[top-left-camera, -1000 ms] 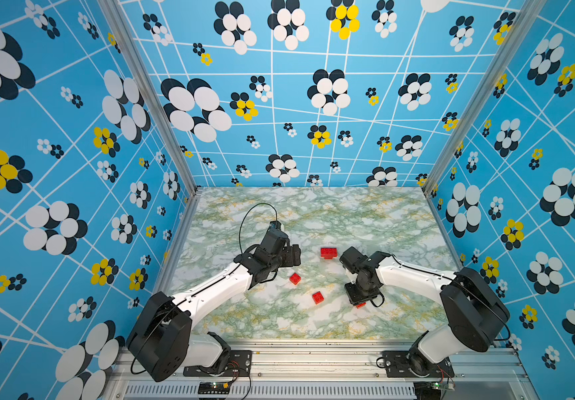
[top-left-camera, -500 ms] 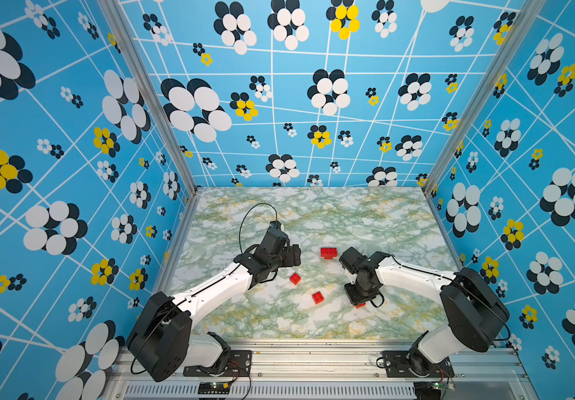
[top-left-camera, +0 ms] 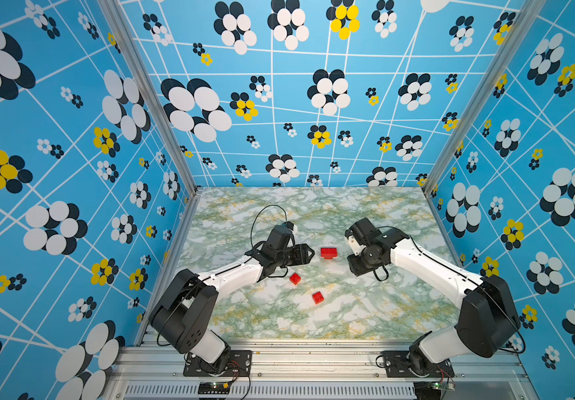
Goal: Assemble the letter v with lego
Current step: Move the lego brick at the center of the board.
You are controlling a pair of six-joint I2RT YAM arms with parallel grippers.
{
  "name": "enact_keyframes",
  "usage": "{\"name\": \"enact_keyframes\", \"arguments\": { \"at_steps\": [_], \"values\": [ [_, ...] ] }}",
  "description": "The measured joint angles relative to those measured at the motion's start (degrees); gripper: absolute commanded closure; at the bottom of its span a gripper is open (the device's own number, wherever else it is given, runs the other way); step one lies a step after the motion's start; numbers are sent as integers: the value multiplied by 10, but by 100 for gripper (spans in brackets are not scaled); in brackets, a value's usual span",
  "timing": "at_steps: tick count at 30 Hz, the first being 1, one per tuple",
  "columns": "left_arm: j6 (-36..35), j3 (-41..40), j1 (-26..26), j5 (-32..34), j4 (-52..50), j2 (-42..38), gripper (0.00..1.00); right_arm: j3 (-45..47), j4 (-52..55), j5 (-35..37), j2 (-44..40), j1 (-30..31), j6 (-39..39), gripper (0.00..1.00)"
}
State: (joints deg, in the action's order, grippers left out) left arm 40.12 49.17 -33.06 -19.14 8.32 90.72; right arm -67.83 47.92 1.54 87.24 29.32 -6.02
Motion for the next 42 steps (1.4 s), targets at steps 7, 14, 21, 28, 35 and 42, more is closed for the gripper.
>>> {"name": "enact_keyframes", "arguments": {
  "at_steps": [7,14,21,28,35,42],
  "values": [
    [37,8,8,-81,102,80,45,-42,29,2,30,-29,82,88],
    [54,22,13,-123,143,157,38,-43,43,3,41,-36,142,99],
    [71,44,22,-144,202,206,35,-42,44,3,41,-36,159,99],
    [87,56,30,-157,241,240,39,-39,44,3,37,-36,160,100],
    [109,57,30,-169,283,271,44,-39,44,3,36,-36,159,100],
    [130,57,30,-179,335,287,46,-35,42,4,36,-39,160,100]
  ]
}}
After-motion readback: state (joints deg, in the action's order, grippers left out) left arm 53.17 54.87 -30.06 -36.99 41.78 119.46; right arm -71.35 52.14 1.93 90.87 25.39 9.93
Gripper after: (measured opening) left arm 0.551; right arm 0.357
